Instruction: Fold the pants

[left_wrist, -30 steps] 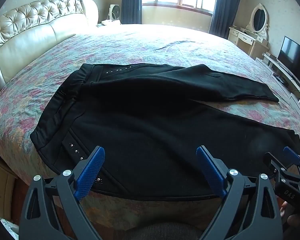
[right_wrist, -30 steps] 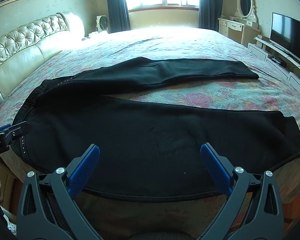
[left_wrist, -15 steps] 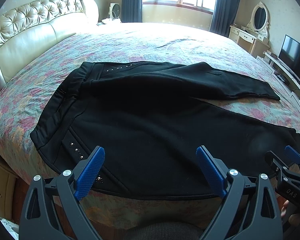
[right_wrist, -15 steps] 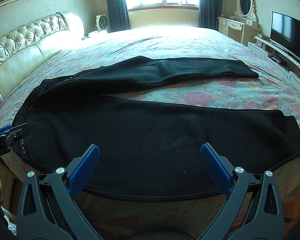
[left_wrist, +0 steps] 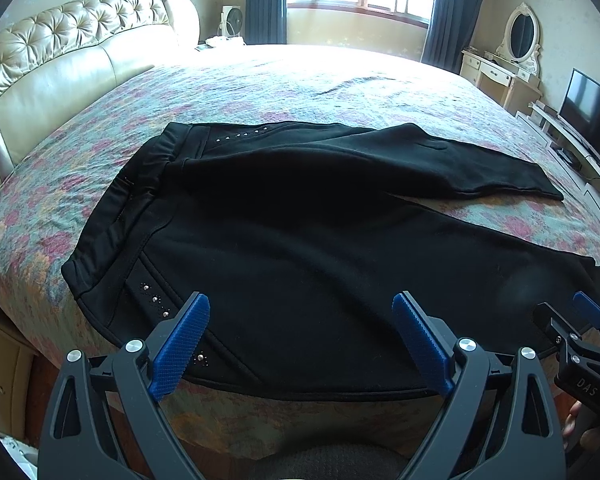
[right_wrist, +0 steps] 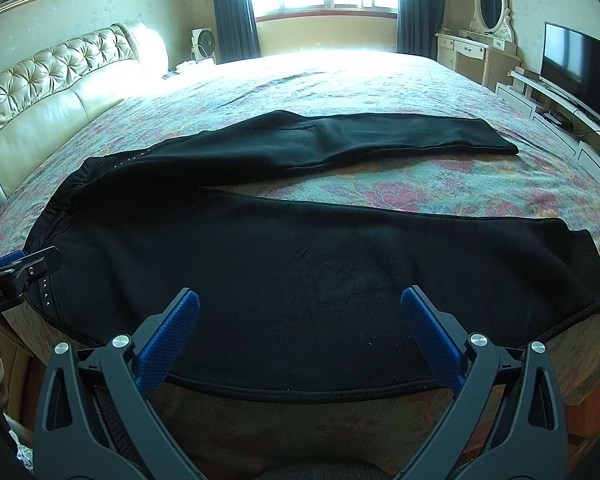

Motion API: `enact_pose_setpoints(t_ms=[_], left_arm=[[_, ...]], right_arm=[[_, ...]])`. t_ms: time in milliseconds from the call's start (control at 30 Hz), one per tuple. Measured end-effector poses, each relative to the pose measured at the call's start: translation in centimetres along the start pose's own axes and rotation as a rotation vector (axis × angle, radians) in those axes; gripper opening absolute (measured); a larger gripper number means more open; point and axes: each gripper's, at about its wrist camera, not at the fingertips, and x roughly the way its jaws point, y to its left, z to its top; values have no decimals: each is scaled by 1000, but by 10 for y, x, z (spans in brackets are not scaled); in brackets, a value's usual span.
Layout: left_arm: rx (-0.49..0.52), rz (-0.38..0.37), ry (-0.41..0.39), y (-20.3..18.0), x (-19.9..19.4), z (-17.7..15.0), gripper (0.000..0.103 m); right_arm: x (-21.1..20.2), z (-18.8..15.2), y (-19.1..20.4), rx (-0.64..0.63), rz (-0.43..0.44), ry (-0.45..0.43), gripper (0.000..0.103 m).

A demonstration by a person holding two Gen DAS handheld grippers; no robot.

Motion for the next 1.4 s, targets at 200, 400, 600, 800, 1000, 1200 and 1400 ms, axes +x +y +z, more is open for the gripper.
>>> enact_pose_setpoints(t_ms=[200,400,600,800,1000,1200,1400], left_arm=[[8,-1,9,-2,1,0,92],[5,-2,11,-2,1,0,92],[7,-3,11,-3,2,-1,92],[9,-26,7,-3,3,-1,92],[27,-28,14,-4,6,0,92],[52,-116,80,-1,14,1,92],[94,-108,134,3,23,1,92]], right_arm=[[1,-2,0,0,0,2,101],[1,-3,0,0,1,2,101],[4,-6,-1,0,1,4,101],[7,-10,2,0,5,3,101],[6,-7,4,3,13,3,101],[7,-3,2,5,34,17,101],[10,2,3,14,61,41,101]])
